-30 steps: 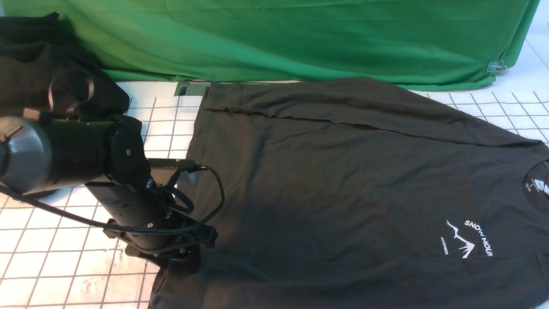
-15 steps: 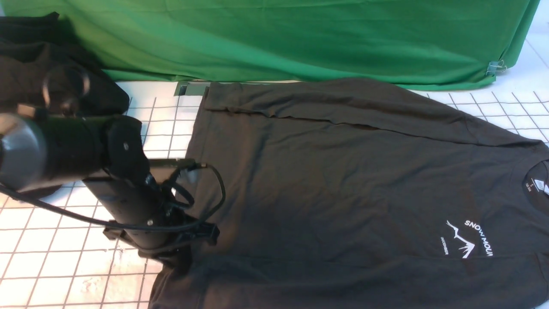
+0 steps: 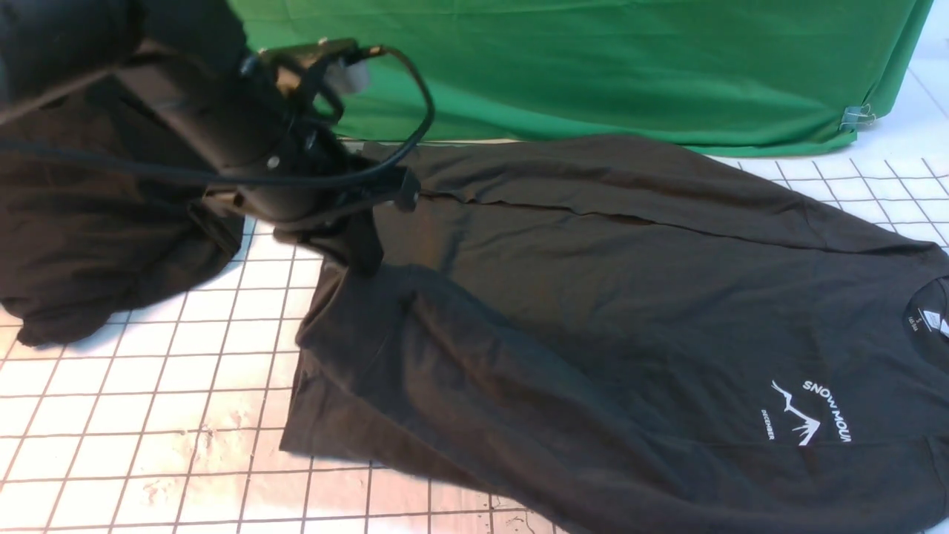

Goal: Fold a long-sleeved shirt over a white checkered tablecloth.
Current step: 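Fold the left side of the black T-shirt inward over its body, then grab the top left corner of the dark shirt with the left gripper, then fold the left side of the dark shirt inward over its body with the left gripper, then grasp the near edge of the shirt at its hem and shoulder corners, then fold the black garment in half by bringing its near edge over to the far edge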

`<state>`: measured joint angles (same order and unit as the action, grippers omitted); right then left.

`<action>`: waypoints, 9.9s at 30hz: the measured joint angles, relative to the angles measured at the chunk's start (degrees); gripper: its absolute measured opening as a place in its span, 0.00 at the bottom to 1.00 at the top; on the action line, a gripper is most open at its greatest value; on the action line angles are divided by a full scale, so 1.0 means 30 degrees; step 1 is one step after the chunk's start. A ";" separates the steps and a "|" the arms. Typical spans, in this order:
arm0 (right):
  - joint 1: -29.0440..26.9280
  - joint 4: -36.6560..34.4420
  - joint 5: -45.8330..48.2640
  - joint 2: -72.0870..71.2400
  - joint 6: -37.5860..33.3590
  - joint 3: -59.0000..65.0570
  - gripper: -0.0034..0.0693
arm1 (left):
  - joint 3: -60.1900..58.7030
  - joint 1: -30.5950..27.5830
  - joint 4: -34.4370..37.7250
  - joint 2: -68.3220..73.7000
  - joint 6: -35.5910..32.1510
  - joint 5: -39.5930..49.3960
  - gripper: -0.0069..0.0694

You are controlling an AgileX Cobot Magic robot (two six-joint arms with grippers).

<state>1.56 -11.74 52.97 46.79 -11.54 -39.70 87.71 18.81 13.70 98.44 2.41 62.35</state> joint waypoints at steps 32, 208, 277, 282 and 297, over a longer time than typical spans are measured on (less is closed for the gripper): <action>0.0000 0.0004 -0.0019 0.0021 0.0000 0.0000 0.31 | -0.8625 0.0000 -0.0227 -0.2558 0.0618 -0.0876 0.11; 0.0015 0.0041 -0.0600 0.0021 0.0904 0.0000 0.38 | -1.0122 -0.1305 0.0561 0.1180 0.1183 -0.2094 0.15; 1.9444 0.7461 0.1511 1.0002 0.5933 -0.2717 0.09 | -1.3614 -0.1407 0.0257 -0.9387 0.1604 0.2388 0.12; 1.5863 0.7694 0.0963 0.9739 0.4904 -0.3409 0.09 | -1.1588 -0.2600 0.0293 -0.9034 0.1627 0.2405 0.12; 0.9257 0.7458 -0.1796 1.5402 0.1983 -0.9234 0.09 | -0.2295 -0.6062 0.3264 -0.0636 0.1007 -0.0009 0.12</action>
<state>29.33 10.63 47.58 93.00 -5.59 -67.40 80.82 0.63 23.50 96.54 5.43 62.32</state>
